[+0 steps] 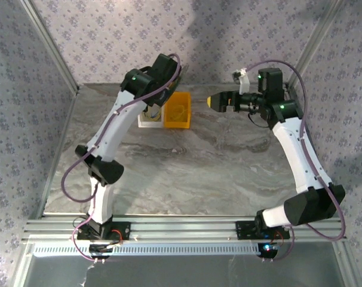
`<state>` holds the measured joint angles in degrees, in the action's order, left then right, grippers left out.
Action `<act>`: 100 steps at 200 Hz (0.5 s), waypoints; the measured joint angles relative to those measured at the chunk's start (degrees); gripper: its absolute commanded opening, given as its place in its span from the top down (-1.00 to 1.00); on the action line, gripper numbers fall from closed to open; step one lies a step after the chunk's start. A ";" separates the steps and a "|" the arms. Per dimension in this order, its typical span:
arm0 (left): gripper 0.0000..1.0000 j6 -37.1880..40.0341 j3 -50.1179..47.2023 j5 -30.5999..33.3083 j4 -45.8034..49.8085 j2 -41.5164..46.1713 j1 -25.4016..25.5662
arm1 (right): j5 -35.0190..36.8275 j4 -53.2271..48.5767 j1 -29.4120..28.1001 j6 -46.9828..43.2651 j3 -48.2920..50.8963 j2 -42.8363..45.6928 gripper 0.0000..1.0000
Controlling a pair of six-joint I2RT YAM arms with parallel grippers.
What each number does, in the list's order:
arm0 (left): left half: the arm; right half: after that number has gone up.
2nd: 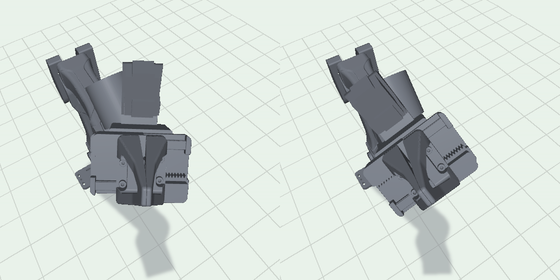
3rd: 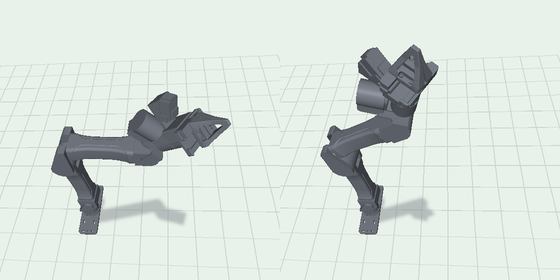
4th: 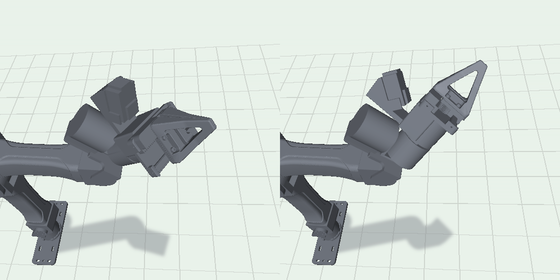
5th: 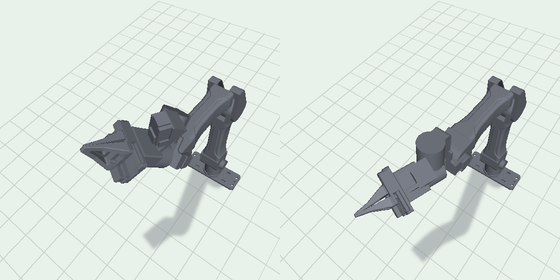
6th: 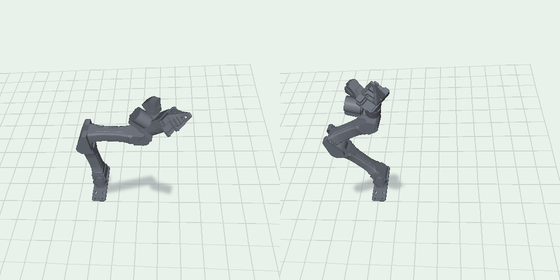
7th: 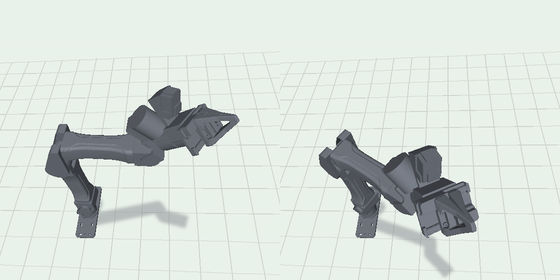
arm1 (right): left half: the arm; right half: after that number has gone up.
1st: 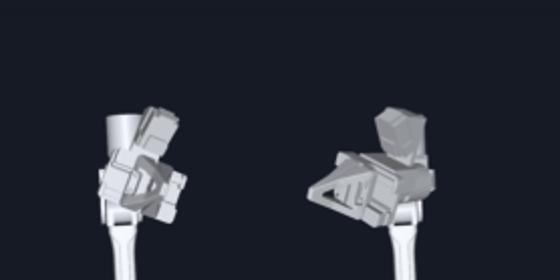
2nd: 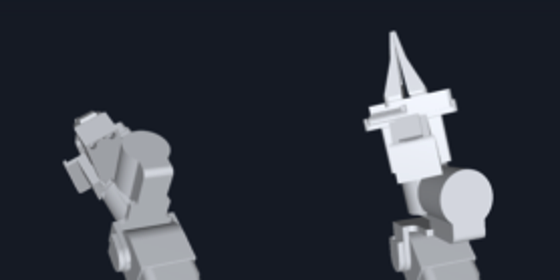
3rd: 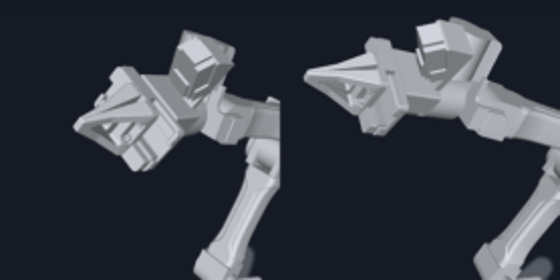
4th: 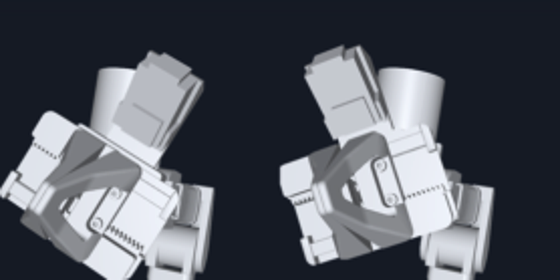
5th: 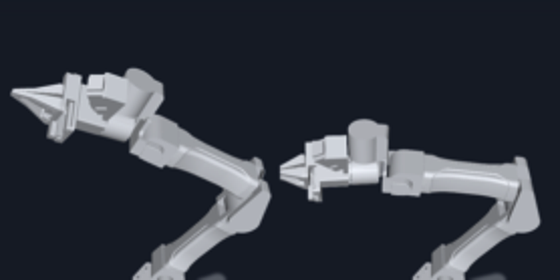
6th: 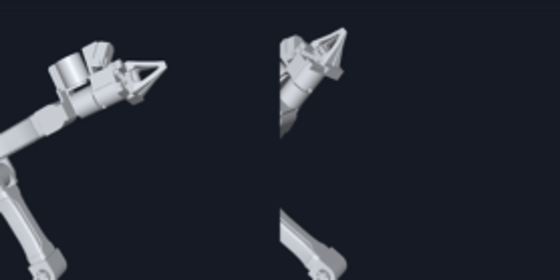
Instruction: Wrap the cables
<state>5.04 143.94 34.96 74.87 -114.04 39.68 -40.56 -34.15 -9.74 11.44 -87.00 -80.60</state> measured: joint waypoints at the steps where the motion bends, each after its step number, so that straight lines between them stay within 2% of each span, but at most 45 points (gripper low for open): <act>1: 1.00 0.13 0.02 -0.04 -0.22 0.28 0.17 | -0.02 0.07 0.13 0.02 0.15 -0.02 -0.99; 54: 1.00 3.32 1.97 -5.92 -2.67 8.00 4.61 | -1.42 4.04 8.20 3.78 5.22 -2.23 -1.00; 100: 1.00 7.32 -13.62 -10.49 -5.22 17.68 8.13 | -3.82 8.92 17.07 7.69 5.88 -2.89 -1.00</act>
<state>12.36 130.32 24.47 69.65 -96.36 47.81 -44.38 -25.23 7.33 19.14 -81.12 -83.48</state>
